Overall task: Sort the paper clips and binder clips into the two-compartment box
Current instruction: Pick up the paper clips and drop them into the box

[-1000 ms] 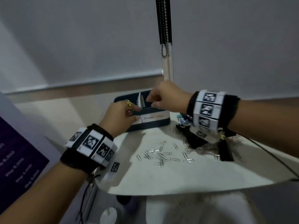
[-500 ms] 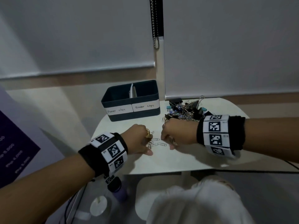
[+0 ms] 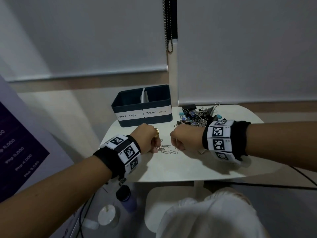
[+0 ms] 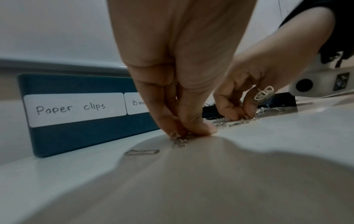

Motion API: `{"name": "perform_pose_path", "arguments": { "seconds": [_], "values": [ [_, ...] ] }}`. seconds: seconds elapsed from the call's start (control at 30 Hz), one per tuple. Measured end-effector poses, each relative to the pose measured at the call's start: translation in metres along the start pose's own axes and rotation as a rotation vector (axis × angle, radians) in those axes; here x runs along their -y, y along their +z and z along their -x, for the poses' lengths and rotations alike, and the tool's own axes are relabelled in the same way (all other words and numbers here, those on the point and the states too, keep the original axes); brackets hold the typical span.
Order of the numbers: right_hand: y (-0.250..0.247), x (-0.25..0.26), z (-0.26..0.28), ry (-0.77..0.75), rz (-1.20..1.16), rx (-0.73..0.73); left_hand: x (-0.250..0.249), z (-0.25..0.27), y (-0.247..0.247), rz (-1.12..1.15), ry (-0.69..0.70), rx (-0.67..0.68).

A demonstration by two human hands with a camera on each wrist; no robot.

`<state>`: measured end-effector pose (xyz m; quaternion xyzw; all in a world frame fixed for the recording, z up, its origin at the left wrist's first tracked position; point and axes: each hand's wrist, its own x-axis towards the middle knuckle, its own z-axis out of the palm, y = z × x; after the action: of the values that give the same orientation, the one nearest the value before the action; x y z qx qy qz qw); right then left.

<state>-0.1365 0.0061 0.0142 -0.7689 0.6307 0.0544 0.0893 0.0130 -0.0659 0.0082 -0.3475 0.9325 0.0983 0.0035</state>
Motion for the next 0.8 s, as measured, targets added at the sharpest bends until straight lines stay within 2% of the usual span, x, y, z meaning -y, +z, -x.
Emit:
{"name": "perform_pose_path", "arguments": {
  "seconds": [0.2,0.47,0.57,0.7,0.8],
  "values": [
    [0.010,0.001,-0.003,-0.027,0.118,-0.006,0.000,-0.005,0.002,0.068,-0.066,0.061],
    [-0.007,0.013,-0.005,0.059,0.169,0.059,0.003,-0.005,-0.003,0.103,-0.116,0.058],
    [-0.037,0.015,-0.013,0.104,0.103,-0.025,0.015,-0.006,-0.024,0.189,-0.204,-0.048],
    [-0.094,0.020,-0.059,0.094,-0.139,-0.337,0.041,-0.014,-0.064,0.256,-0.323,-0.356],
    [-0.117,0.027,-0.108,0.095,-0.204,-0.473,0.060,-0.032,-0.089,0.344,-0.453,-0.511]
  ]
}}
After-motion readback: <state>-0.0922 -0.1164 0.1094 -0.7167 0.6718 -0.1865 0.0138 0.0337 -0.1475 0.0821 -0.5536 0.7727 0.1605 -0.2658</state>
